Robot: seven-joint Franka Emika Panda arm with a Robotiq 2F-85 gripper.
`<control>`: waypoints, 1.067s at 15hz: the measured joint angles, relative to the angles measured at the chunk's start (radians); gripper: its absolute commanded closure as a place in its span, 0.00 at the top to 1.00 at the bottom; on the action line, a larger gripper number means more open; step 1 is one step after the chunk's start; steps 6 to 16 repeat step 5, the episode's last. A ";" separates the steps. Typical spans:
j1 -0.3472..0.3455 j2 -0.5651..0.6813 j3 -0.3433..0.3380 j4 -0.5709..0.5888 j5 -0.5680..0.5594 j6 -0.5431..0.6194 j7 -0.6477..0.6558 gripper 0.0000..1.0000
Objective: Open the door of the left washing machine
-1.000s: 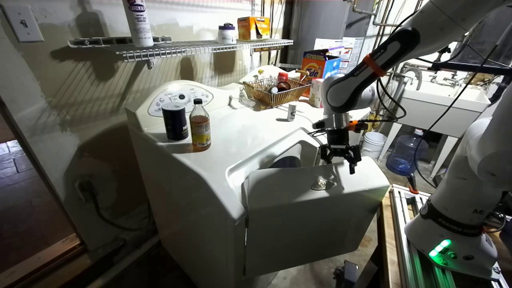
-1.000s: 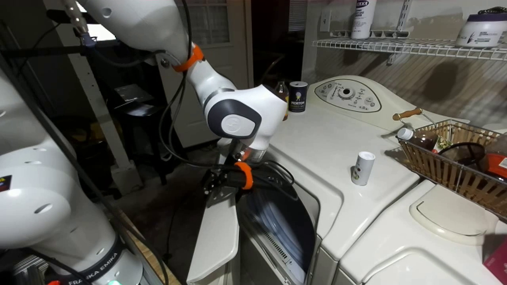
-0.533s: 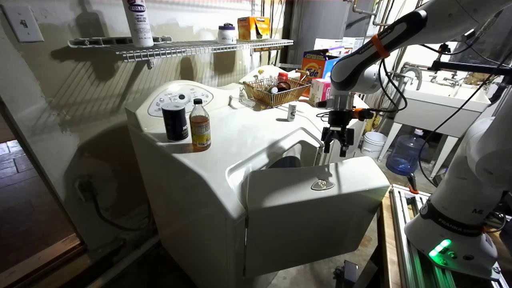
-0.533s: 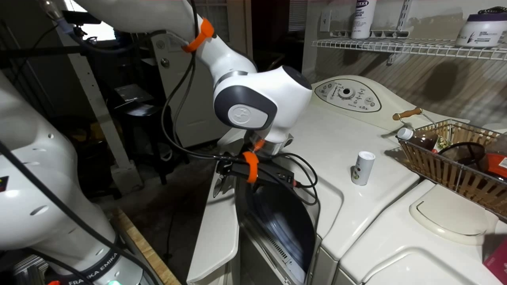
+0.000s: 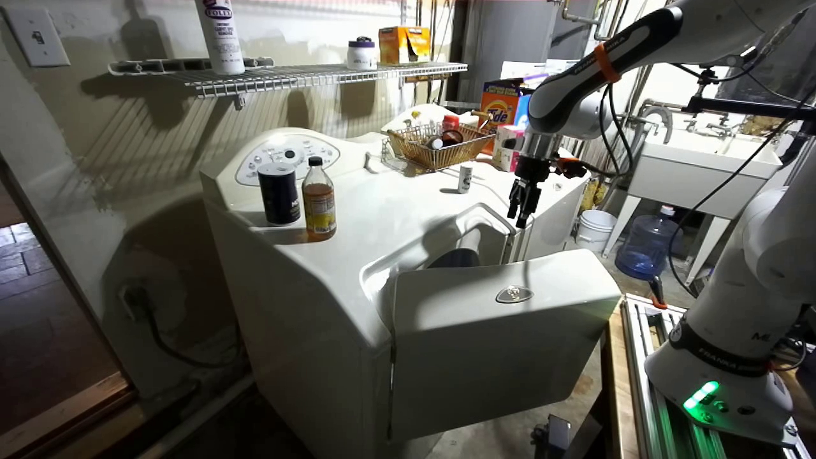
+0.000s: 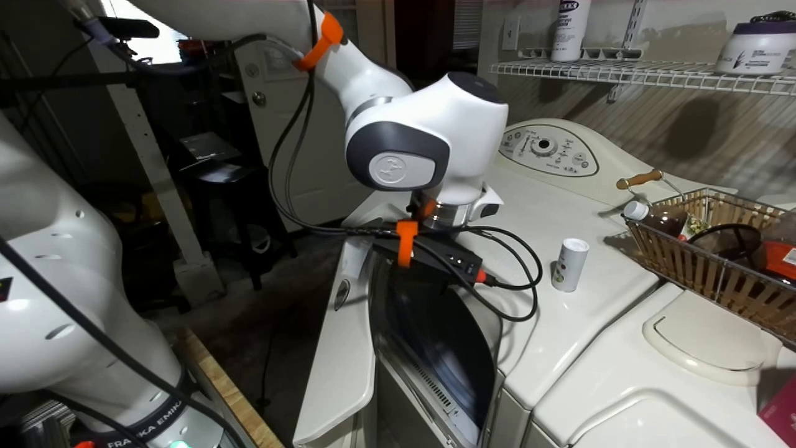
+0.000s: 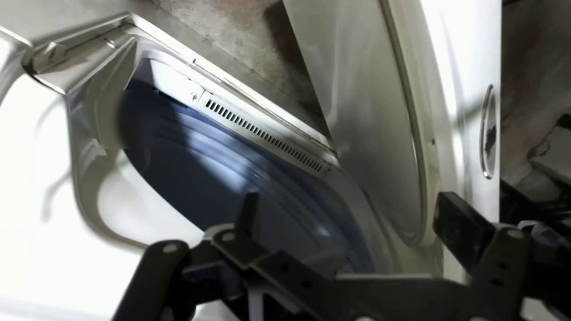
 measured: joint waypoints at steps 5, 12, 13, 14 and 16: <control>0.000 0.000 0.000 0.000 0.004 0.011 0.027 1.00; 0.000 0.000 0.000 0.000 0.004 0.011 0.027 1.00; 0.000 0.000 0.000 0.000 0.004 0.011 0.027 1.00; 0.000 0.000 0.000 0.000 0.004 0.011 0.027 1.00; 0.000 0.000 0.000 0.000 0.004 0.011 0.027 1.00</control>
